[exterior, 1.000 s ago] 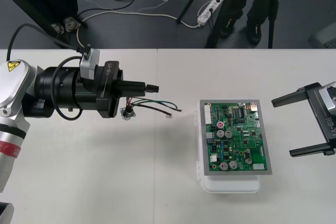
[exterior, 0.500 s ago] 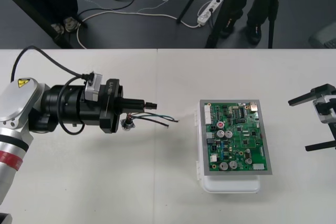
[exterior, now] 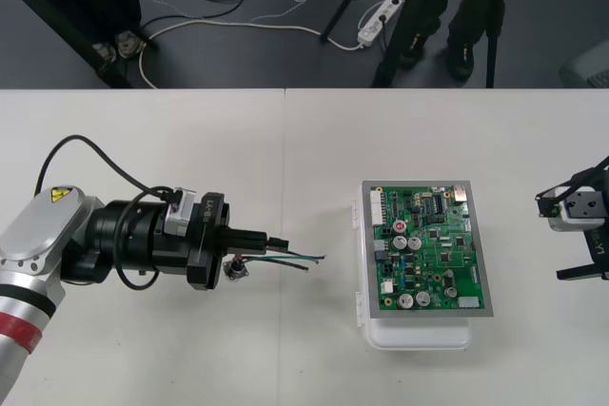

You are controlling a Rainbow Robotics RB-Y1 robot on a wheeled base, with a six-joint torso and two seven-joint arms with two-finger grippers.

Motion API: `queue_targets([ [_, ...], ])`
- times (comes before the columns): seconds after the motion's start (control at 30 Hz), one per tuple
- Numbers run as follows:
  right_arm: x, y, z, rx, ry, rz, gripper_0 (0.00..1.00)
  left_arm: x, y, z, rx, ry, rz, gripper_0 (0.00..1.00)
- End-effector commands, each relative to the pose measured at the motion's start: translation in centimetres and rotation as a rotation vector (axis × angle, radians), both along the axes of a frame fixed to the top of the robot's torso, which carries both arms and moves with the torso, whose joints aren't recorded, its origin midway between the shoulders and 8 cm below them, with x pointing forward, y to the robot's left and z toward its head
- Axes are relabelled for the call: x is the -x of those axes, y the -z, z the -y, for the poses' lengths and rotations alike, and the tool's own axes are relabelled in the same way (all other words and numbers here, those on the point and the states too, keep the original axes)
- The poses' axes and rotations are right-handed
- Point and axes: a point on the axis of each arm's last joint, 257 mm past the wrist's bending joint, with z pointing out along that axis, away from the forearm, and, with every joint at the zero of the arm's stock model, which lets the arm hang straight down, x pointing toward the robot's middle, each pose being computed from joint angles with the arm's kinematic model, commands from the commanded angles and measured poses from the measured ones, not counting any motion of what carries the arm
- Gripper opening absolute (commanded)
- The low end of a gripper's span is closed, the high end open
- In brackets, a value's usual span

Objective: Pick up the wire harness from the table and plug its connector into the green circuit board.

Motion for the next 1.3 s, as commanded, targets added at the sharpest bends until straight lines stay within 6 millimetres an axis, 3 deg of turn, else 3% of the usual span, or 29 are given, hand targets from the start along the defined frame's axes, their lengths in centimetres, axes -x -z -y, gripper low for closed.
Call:
queue_targets([
  [0.03, -0.2, 0.0, -0.8, 0.015, 0.044, 0.015, 1.0, 1.7, 0.8, 0.8, 0.023, 0.028, 0.053, 0.0],
  [0.43, -1.8, 2.5, -2.1, 0.069, 0.127, 0.029, 1.0, 0.8, 2.8, 2.4, 0.046, -0.028, 0.092, 0.0],
  [0.63, -2.1, 3.4, -3.7, 0.066, 0.151, 0.014, 1.0, 0.4, 3.6, 3.1, 0.055, -0.035, 0.095, 0.0],
  [1.0, -2.2, 4.2, -4.6, 0.087, 0.131, 0.015, 1.0, -0.7, 3.6, 4.3, 0.047, -0.04, 0.128, 0.0],
  [1.3, -2.2, 4.6, -4.9, 0.201, 0.087, 0.084, 1.0, -1.5, 3.1, 6.4, 0.052, -0.046, 0.148, 0.0],
])
